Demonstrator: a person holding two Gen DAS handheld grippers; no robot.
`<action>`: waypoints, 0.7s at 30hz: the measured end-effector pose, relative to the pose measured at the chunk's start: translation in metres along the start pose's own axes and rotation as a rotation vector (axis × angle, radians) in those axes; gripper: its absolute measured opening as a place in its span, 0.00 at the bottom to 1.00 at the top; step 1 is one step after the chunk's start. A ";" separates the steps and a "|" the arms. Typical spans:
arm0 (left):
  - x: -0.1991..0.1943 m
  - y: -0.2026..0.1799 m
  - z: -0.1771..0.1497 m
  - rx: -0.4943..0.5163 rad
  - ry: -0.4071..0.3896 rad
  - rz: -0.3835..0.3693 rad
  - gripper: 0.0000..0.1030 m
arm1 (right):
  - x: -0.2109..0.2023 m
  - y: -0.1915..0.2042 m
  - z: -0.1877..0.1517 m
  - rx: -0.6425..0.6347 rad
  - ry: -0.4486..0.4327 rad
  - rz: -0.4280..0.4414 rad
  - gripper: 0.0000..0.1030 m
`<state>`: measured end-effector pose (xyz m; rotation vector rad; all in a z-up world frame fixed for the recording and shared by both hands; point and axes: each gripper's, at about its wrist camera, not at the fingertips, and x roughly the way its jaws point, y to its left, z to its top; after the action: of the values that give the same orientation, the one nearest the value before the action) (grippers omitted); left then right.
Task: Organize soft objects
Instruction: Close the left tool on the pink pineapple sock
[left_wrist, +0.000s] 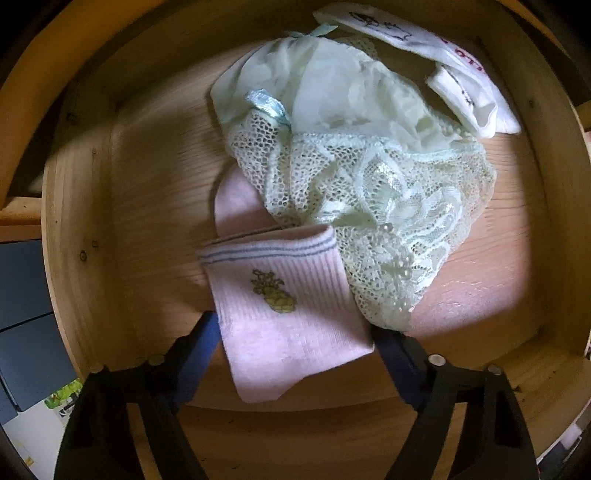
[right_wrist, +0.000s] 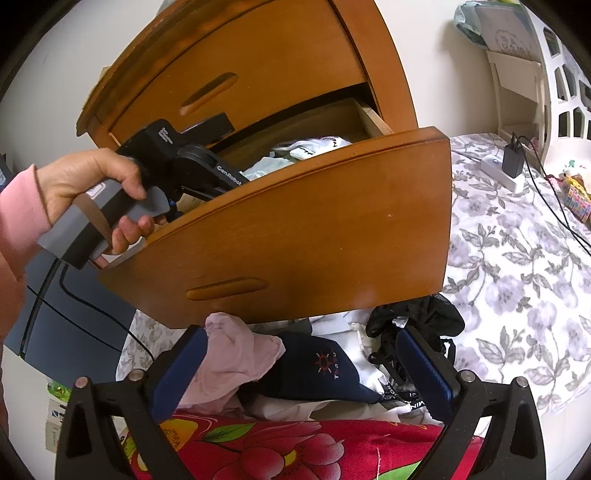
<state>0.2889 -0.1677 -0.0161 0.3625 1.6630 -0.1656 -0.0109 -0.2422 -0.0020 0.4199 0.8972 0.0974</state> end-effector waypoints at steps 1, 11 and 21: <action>-0.001 -0.001 0.000 0.006 -0.004 -0.003 0.76 | 0.000 0.000 0.000 0.002 0.000 0.000 1.00; -0.011 0.006 -0.013 0.025 -0.043 -0.031 0.60 | -0.001 0.001 -0.001 0.003 -0.001 -0.004 1.00; -0.019 0.027 -0.022 -0.001 -0.105 -0.054 0.32 | -0.001 0.001 -0.001 0.002 0.000 -0.010 1.00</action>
<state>0.2789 -0.1379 0.0084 0.3039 1.5703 -0.2208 -0.0122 -0.2412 -0.0016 0.4168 0.8996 0.0875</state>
